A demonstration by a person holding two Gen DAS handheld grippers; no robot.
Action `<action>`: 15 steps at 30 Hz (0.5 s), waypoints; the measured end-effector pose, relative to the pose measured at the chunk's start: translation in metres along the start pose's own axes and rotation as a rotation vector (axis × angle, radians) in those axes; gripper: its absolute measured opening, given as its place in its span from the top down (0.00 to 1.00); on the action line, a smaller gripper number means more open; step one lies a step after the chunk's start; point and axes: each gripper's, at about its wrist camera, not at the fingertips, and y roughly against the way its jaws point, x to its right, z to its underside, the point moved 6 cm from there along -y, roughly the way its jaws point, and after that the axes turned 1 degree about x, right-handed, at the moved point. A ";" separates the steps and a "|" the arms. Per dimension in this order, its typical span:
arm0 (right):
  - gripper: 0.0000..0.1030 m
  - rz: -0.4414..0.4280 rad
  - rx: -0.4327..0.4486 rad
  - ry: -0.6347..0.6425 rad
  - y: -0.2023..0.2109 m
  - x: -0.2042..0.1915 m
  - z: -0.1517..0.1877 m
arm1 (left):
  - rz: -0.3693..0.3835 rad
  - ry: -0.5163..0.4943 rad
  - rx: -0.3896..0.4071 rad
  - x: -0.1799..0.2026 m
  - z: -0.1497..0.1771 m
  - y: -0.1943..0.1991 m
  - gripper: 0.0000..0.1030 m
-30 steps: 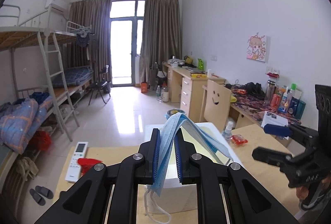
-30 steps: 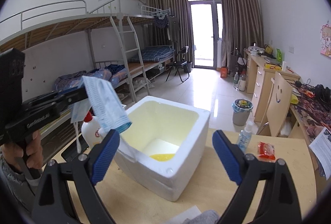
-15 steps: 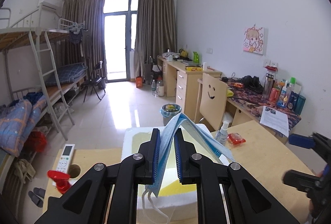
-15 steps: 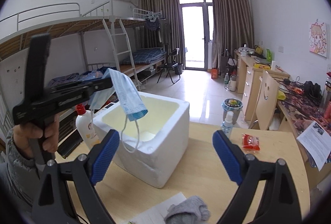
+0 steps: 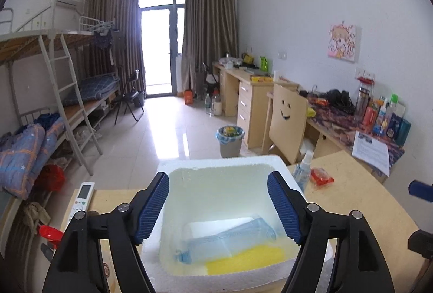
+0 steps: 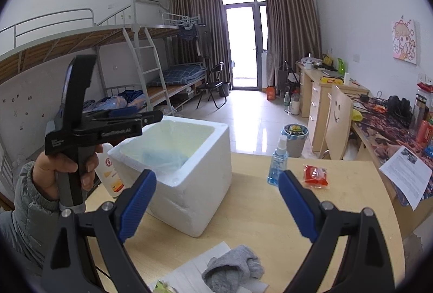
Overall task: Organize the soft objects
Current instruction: 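Lower the blue mask into the foam box and open the left tool, then withdraw both tools from the box back toward the white cloth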
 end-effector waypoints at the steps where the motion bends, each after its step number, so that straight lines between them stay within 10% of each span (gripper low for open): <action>1: 0.09 0.000 -0.001 -0.002 0.000 0.000 0.001 | 0.002 0.003 0.004 0.000 -0.001 0.003 0.20; 4: 0.09 -0.003 -0.001 -0.004 0.001 0.001 0.003 | 0.002 0.009 0.025 0.001 -0.004 0.010 0.03; 15: 0.09 -0.020 0.014 0.005 0.013 -0.008 0.005 | 0.025 -0.002 0.078 0.008 0.000 0.056 0.01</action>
